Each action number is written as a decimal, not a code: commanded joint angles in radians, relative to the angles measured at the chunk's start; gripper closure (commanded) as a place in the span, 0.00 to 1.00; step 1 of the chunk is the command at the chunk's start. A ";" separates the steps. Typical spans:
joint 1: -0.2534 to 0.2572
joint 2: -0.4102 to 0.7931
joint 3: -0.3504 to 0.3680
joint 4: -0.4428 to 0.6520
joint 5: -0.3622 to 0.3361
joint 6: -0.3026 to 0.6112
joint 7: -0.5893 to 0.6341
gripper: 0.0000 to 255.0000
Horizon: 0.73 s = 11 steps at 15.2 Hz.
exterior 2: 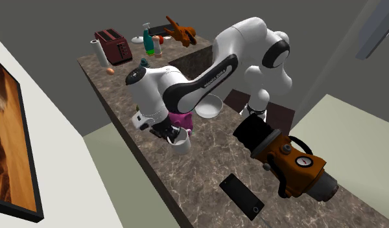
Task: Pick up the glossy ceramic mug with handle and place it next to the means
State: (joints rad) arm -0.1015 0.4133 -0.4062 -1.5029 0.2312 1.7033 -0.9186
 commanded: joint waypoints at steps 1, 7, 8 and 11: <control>0.038 -0.031 0.010 -0.039 -0.007 0.016 0.044 1.00; 0.142 -0.123 0.047 -0.165 -0.027 0.071 0.173 1.00; 0.158 -0.135 0.054 -0.181 -0.029 0.079 0.195 1.00; 0.205 -0.165 0.077 -0.221 -0.033 0.099 0.261 1.00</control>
State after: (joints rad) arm 0.0872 0.2591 -0.3366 -1.7095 0.2000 1.7949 -0.6818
